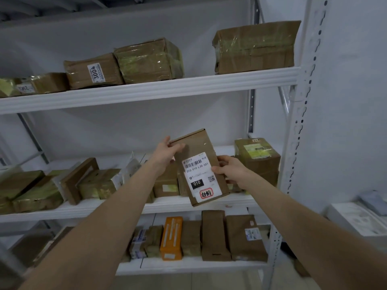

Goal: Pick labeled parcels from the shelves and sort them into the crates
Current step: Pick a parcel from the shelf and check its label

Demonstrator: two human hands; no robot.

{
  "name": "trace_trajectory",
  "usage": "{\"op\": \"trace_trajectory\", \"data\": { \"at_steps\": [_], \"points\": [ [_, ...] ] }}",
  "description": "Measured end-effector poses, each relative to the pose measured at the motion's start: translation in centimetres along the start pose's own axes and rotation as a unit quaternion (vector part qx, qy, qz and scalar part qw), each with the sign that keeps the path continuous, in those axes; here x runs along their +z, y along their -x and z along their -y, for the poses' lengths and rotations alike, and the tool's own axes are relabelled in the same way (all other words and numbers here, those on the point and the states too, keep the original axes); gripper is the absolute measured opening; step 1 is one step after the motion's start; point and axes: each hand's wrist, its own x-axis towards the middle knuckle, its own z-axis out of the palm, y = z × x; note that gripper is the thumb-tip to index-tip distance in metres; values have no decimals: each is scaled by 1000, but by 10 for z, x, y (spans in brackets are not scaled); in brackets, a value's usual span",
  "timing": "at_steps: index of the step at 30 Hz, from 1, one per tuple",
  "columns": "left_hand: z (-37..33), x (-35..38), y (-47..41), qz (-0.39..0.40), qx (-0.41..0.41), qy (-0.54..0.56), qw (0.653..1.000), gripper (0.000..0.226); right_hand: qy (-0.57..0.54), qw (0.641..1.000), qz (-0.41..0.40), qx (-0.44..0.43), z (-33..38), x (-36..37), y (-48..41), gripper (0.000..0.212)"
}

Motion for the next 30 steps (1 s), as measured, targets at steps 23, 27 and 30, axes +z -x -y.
{"op": "trace_trajectory", "data": {
  "at_steps": [23,27,30],
  "points": [
    [68,29,45,19,-83,-12,996,66,77,988,-132,4,-41,22,-7,45],
    [75,25,54,-2,-81,-7,997,67,110,983,-145,-2,-46,32,-4,43],
    [84,20,64,-23,-91,0,996,68,113,985,-128,-2,-50,44,-3,46]
  ]
}}
